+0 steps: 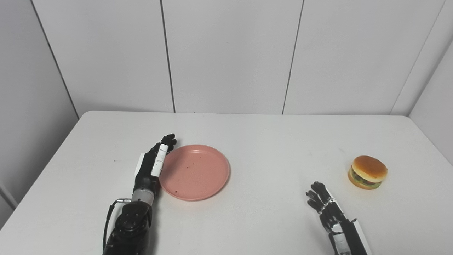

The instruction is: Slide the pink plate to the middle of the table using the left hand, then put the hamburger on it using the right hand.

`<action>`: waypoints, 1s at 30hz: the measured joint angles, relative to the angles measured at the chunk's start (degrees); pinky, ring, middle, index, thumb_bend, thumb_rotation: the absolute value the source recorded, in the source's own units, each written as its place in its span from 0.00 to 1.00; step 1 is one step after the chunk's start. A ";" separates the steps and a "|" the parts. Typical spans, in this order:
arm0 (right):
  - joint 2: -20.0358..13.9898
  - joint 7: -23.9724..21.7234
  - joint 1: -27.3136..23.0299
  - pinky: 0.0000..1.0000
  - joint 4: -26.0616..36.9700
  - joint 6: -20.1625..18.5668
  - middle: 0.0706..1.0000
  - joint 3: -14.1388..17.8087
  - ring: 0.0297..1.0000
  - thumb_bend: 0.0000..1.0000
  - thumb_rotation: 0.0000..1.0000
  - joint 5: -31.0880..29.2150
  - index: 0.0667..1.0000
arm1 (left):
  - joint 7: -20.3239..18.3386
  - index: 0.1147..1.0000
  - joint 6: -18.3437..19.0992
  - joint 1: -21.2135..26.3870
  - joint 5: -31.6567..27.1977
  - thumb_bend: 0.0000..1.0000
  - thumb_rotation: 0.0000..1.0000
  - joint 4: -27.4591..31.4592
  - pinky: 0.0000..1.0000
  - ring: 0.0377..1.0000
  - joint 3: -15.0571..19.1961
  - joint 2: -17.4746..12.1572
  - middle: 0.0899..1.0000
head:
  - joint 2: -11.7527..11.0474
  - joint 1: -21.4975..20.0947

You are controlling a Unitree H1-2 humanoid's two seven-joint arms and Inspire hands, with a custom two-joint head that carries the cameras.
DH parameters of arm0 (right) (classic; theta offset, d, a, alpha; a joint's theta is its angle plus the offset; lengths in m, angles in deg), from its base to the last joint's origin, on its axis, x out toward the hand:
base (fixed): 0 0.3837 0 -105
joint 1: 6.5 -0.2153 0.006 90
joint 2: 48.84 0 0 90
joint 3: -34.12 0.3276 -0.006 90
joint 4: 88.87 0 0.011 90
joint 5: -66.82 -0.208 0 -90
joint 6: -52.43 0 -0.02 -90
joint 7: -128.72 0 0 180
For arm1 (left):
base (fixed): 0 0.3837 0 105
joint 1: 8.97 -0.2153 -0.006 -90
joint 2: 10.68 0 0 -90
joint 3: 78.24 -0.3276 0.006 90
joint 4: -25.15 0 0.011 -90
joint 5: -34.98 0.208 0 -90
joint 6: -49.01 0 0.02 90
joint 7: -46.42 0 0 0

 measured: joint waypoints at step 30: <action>2.17 5.08 -0.70 0.92 3.02 -6.11 0.94 -5.93 0.92 0.94 1.00 6.78 0.92 | 1.25 0.73 3.27 0.18 -1.54 0.92 0.99 2.03 0.95 0.87 0.35 6.47 0.83 | 1.67 -9.32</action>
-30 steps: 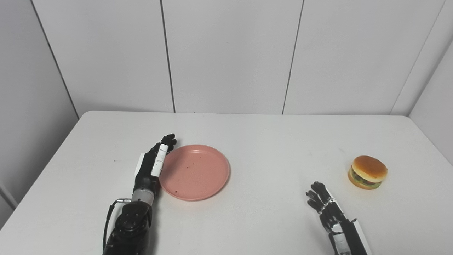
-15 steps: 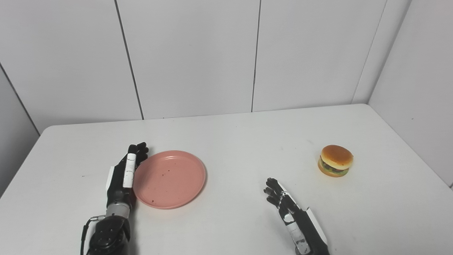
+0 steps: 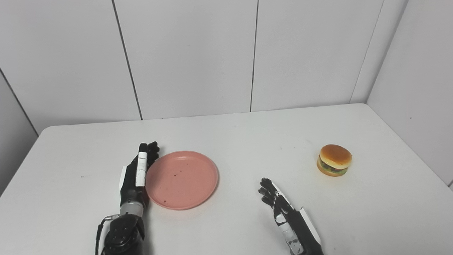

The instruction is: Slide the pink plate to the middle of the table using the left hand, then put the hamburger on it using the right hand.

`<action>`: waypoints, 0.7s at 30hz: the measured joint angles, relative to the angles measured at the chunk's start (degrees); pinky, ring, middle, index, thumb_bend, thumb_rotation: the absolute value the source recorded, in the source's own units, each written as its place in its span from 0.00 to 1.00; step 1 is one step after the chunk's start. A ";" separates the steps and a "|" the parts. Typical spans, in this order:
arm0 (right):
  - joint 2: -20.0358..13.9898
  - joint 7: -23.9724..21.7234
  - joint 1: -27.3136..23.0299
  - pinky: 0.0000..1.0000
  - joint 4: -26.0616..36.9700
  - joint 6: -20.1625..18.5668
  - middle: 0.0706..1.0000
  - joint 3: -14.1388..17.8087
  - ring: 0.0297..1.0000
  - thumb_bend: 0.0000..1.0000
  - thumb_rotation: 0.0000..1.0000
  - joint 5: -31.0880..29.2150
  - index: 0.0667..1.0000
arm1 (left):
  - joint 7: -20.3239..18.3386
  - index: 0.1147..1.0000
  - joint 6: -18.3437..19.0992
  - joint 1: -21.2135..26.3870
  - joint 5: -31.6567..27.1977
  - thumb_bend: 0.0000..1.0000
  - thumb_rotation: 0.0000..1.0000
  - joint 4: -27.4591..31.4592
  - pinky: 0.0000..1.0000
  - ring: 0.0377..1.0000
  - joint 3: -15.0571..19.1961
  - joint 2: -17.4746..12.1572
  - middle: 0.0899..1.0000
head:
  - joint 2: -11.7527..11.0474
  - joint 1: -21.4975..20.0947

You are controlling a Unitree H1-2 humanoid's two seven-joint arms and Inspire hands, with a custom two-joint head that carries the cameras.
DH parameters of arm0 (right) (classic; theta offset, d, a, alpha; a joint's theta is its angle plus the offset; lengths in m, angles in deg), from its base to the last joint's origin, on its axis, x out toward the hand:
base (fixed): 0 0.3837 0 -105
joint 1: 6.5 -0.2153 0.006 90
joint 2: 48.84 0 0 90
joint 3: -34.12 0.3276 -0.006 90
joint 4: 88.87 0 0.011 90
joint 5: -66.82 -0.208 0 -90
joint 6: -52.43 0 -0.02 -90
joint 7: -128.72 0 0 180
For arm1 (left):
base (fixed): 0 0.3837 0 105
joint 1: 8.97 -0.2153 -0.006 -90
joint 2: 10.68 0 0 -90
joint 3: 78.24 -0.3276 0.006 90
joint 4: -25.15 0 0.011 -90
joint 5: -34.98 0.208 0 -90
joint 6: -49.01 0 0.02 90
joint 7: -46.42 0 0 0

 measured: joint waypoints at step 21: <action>0.30 3.05 -1.04 0.86 4.28 -9.43 0.92 0.80 0.89 0.80 0.82 10.55 0.93 | 0.08 0.72 -0.83 2.33 -0.14 0.92 0.96 -3.62 0.97 0.87 -0.48 0.89 0.82 | -1.76 -2.02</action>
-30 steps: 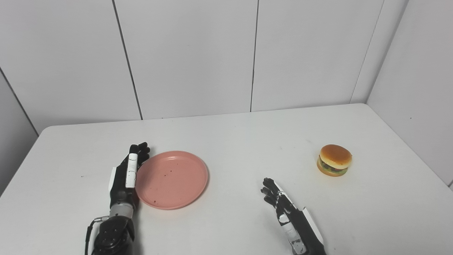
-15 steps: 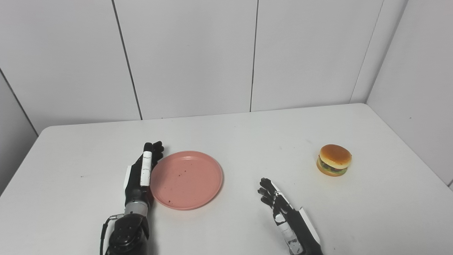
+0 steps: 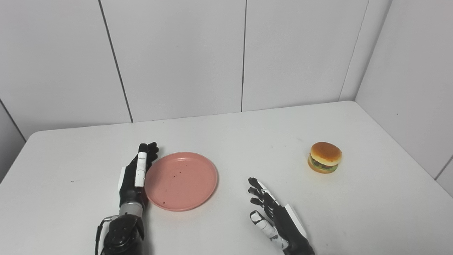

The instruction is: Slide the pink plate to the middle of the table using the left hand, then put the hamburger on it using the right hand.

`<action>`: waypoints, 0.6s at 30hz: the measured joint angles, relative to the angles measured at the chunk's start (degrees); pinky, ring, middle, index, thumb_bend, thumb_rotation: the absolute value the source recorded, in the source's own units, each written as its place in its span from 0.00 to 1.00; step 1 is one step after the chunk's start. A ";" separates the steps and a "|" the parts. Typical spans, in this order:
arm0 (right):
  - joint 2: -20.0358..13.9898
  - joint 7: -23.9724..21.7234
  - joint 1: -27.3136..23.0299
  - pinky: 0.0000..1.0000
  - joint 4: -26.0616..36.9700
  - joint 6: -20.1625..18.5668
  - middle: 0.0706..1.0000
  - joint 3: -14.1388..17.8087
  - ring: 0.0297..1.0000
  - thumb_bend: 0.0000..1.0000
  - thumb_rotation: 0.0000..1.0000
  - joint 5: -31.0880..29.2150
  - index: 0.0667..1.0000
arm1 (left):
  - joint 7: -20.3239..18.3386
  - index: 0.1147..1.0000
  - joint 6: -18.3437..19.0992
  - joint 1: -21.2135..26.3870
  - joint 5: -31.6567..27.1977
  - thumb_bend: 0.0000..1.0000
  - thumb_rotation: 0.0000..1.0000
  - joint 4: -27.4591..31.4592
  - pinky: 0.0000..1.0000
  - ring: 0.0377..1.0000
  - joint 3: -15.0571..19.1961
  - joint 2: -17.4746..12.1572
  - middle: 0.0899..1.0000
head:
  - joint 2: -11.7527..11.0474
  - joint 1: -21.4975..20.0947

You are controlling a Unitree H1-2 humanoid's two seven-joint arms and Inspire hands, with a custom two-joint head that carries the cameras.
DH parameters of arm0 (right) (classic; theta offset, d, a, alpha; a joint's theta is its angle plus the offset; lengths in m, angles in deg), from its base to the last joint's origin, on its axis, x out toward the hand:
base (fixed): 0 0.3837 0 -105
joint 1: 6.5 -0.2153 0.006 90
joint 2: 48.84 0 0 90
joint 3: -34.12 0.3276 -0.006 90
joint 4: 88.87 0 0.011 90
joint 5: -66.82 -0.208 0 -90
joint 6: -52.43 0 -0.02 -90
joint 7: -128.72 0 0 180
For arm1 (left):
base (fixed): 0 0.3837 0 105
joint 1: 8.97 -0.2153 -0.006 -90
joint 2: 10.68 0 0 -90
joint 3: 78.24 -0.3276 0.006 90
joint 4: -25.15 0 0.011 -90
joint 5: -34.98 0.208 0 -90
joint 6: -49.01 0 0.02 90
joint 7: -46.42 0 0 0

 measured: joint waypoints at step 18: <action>-11.02 -7.61 -13.15 0.79 17.74 -15.63 0.92 5.13 0.88 0.88 0.62 14.04 0.92 | -0.87 0.72 -3.84 1.92 -0.83 0.95 0.95 -4.75 0.95 0.88 0.26 -0.81 0.81 | -1.67 -1.23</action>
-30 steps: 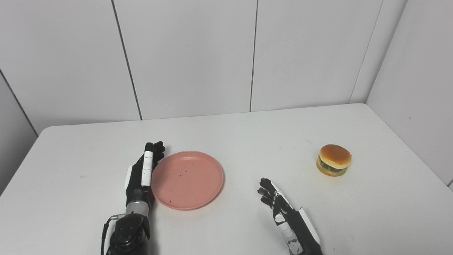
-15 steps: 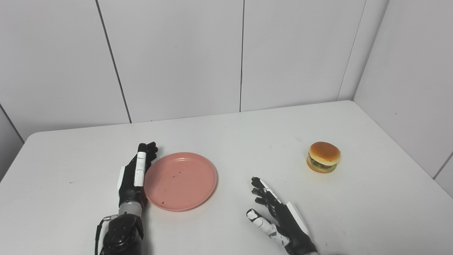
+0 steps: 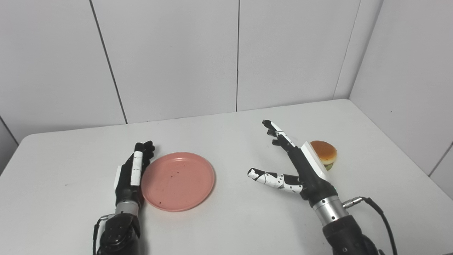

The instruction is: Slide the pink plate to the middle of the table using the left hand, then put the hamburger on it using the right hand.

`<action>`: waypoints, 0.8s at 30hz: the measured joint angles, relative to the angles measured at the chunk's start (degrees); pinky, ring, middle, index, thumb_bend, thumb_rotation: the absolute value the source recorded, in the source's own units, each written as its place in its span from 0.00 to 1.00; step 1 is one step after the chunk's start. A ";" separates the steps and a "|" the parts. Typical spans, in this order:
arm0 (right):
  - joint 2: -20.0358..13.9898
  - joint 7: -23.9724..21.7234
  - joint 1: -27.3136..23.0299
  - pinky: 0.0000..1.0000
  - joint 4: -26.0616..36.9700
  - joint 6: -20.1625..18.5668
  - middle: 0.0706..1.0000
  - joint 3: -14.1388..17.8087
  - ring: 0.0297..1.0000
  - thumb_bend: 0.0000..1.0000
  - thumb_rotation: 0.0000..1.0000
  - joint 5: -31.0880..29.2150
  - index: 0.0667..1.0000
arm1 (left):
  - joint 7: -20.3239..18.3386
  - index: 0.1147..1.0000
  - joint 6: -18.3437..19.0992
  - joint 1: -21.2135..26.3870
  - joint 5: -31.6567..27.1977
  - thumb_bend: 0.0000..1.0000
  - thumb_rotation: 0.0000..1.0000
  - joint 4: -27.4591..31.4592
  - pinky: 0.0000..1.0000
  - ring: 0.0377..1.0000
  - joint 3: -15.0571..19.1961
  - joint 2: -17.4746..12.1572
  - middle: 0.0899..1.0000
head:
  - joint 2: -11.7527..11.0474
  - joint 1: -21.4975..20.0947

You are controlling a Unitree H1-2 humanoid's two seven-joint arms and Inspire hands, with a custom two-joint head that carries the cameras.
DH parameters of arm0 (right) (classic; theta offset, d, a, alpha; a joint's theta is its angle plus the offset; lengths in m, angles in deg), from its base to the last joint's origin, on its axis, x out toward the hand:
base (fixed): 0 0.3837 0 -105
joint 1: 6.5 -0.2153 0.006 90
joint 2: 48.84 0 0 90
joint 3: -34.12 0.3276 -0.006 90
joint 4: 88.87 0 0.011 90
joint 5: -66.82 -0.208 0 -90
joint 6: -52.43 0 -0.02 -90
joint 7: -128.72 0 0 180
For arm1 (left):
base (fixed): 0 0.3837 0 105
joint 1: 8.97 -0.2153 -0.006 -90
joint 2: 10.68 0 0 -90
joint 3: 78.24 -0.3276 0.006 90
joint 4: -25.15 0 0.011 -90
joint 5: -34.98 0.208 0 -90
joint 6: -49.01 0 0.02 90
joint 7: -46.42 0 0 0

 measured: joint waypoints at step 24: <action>-21.86 -14.11 -13.99 0.82 -11.82 -2.40 0.85 2.88 0.86 1.00 0.40 15.16 0.82 | -0.21 0.73 -0.67 0.19 -0.02 0.93 0.95 -0.82 0.91 0.86 0.09 -0.15 0.80 | -0.53 -0.35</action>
